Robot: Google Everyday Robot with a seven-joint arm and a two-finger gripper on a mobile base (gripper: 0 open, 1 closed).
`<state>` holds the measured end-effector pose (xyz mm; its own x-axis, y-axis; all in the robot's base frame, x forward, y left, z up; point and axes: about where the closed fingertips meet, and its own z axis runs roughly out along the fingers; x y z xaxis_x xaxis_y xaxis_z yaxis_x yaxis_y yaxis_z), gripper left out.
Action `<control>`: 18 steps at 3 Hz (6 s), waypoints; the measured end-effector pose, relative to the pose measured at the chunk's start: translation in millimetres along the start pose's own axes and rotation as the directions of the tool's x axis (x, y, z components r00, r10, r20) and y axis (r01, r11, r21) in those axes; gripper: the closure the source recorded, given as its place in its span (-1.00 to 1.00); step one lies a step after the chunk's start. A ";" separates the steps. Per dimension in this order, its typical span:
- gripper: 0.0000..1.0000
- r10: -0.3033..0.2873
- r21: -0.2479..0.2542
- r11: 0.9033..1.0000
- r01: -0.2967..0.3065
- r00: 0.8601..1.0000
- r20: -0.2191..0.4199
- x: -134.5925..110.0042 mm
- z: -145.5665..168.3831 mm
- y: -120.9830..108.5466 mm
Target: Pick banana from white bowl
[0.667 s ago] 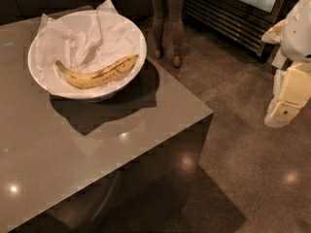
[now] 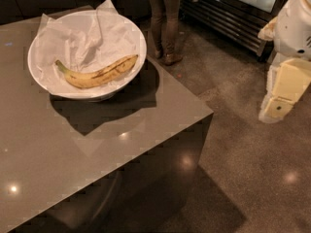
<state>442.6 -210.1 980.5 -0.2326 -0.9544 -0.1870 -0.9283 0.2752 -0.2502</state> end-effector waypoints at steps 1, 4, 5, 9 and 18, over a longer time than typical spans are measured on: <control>-1.00 0.001 -0.028 1.000 -0.002 1.000 -0.025 -24.7 -2.0 -11.9; -1.00 -0.082 0.006 0.997 0.082 0.996 0.032 -90.4 -2.4 -42.4; -1.00 -0.136 0.019 0.991 0.135 0.990 0.041 -118.5 -4.1 -55.8; -1.00 -0.295 0.055 0.955 0.291 0.949 0.107 -196.3 8.1 -76.9; -0.72 -0.406 -0.132 0.882 0.453 0.871 0.278 -344.7 119.5 -79.8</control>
Offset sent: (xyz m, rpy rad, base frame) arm 0.0476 0.0843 0.0187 -0.1120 0.2094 0.0921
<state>631.6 110.7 951.4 0.2548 -0.9106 -0.3254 -0.9621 -0.2048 -0.1802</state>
